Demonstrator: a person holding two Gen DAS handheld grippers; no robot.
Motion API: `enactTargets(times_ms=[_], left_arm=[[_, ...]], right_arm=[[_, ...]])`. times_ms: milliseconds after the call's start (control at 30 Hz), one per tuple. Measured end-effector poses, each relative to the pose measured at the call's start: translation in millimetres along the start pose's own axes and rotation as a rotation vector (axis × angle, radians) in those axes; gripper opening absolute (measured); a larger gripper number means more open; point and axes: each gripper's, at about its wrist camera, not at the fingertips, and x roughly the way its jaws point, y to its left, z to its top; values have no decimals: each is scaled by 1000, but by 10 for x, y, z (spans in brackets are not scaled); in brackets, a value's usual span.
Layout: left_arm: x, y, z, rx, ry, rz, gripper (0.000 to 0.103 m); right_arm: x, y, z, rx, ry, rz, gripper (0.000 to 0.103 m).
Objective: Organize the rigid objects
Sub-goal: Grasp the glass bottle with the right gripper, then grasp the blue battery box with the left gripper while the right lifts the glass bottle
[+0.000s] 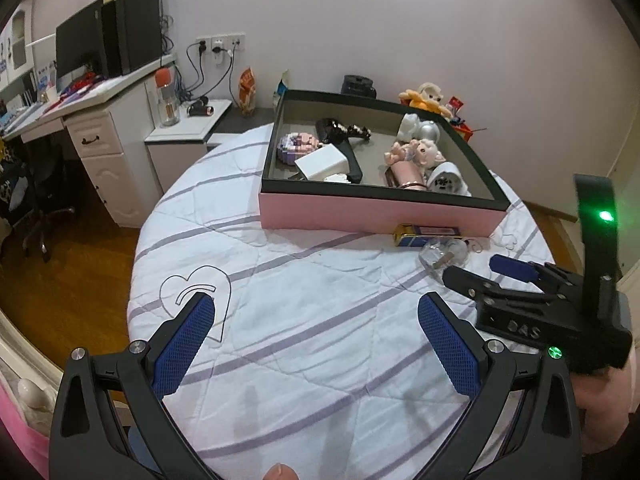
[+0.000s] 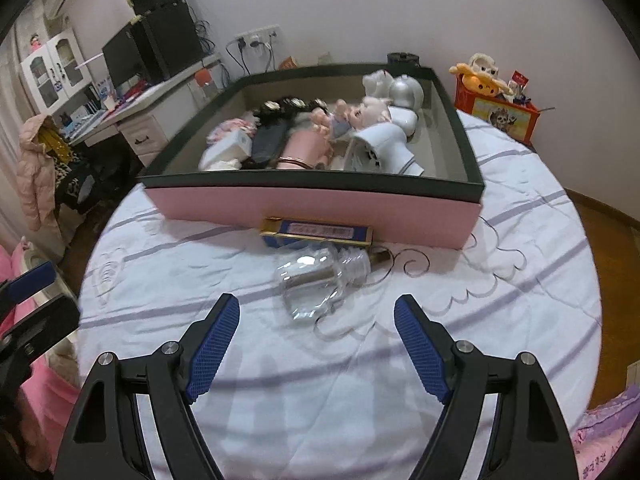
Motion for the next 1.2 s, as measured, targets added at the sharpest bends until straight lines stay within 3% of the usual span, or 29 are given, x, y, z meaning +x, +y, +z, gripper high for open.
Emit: enactTargets(times_ms=[167,433,533,600,1200], left_arm=[[162,1,46,4,27,0,103],[317,0,91,1,48,-6,103],[347,-20,88,6,55,-9,103],[358,-36,88,11,58,-12,103],[537,-336,158,51,73,-50,103]], right_arm=[[274,-62,73,-5,44,-4,81],[363,32,79,-105,27,-50,80],[332,1,67,-92,16,-43,76],[317,-18,68,-85,14,-32,60],[-46,-198,24,-40,-30,-21,60]])
